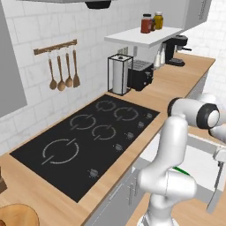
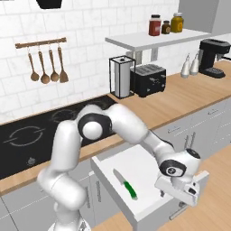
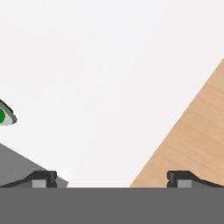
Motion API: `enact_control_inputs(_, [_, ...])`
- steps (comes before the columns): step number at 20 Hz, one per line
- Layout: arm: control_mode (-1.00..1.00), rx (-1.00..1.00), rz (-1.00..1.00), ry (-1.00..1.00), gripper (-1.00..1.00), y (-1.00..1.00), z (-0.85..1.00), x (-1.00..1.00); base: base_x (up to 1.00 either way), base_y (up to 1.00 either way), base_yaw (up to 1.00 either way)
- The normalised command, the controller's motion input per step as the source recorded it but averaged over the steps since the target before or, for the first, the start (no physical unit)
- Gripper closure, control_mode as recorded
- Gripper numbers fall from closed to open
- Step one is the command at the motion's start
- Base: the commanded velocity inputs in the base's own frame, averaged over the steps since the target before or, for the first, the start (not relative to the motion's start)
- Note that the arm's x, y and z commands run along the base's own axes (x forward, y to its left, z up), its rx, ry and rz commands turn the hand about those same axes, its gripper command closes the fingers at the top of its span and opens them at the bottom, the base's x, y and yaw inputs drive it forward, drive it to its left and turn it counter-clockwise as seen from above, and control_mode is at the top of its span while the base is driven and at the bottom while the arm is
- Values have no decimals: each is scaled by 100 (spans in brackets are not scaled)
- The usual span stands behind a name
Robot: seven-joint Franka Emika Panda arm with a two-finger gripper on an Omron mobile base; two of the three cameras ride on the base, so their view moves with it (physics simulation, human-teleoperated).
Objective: Pick up the knife from the drawer and place it on the cutting board. Then place the meat from the plate to the cutting board.
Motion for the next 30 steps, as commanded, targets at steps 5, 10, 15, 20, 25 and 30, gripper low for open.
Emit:
enact_control_inputs(5, [-100,6,1,-1,-100,-11,58,-22,0,0,0])
enact_control_inputs(10, [-100,0,0,0,-100,51,64,0,0,0,0])
enact_control_inputs(15, [-100,0,0,0,-100,98,23,0,0,0,0])
enact_control_inputs(20, [-100,0,0,2,-100,89,21,0,0,0,0])
enact_control_inputs(25, [-100,-6,0,7,-100,72,8,2,0,0,0])
enact_control_inputs(30, [-100,-1,0,5,-100,38,-18,12,0,0,0])
